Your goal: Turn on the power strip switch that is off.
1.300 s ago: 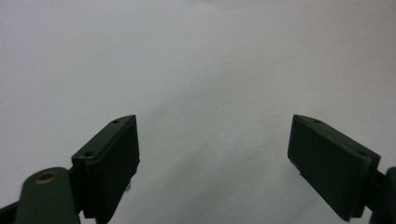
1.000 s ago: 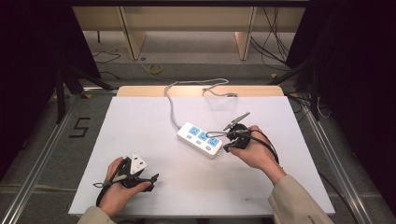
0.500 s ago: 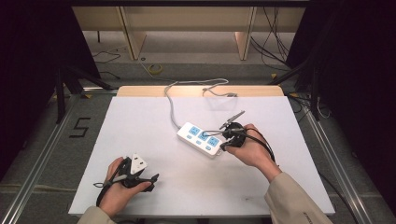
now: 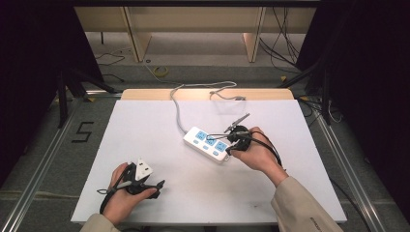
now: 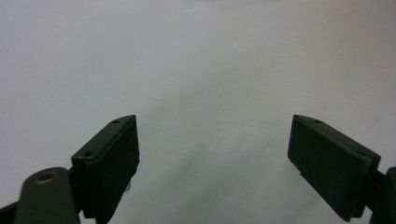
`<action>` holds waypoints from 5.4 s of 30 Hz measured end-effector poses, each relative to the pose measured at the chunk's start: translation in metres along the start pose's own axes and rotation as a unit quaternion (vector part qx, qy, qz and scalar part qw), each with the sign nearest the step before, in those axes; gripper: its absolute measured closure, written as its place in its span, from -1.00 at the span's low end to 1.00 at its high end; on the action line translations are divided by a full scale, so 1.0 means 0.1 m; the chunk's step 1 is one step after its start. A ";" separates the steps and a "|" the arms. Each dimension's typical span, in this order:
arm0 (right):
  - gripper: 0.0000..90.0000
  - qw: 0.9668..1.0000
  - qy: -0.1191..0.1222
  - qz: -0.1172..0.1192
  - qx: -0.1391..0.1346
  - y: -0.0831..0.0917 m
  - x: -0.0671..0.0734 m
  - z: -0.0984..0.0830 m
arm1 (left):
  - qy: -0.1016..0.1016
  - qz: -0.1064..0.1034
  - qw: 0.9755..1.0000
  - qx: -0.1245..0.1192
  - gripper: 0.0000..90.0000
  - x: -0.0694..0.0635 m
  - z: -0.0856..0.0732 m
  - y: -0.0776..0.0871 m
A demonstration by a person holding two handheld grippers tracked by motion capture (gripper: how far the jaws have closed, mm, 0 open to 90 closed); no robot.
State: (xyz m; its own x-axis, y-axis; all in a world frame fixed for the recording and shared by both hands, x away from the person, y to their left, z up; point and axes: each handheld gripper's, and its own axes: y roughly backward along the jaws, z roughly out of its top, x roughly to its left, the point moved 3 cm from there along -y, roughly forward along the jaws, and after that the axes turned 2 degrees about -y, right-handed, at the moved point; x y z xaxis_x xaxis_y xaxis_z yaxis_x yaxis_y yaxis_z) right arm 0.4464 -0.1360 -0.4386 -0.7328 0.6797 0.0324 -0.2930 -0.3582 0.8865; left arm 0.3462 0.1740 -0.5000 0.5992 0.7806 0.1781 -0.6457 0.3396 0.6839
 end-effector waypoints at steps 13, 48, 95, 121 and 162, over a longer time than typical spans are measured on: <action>1.00 1.000 0.001 -0.001 0.006 -0.05 0.01 0.07 | 0.001 -0.001 1.000 -0.001 -0.63 -0.01 0.00 0.00; 1.00 1.000 0.006 0.000 0.021 -0.22 0.05 0.23 | 0.001 -0.002 1.000 -0.001 -0.63 -0.01 0.01 -0.01; 1.00 0.999 0.014 0.001 0.043 -0.40 0.12 0.38 | 0.000 -0.002 1.000 -0.002 -0.63 0.00 0.01 0.00; 1.00 0.998 0.018 -0.004 0.052 -0.44 0.13 0.40 | -0.001 -0.004 1.000 -0.002 -0.63 -0.01 0.01 -0.01; 1.00 0.998 0.025 -0.011 0.061 -0.48 0.15 0.39 | -0.001 -0.008 1.000 0.001 -0.63 -0.02 0.01 -0.03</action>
State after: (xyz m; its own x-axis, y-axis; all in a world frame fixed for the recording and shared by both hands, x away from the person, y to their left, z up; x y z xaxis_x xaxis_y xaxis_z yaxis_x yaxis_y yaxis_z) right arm 0.4733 -0.0834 -0.4625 -0.7574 0.6529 -0.0071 -0.2347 -0.2620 0.9361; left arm 0.3474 0.1705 -0.5015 0.6098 0.7745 0.1685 -0.6357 0.3510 0.6875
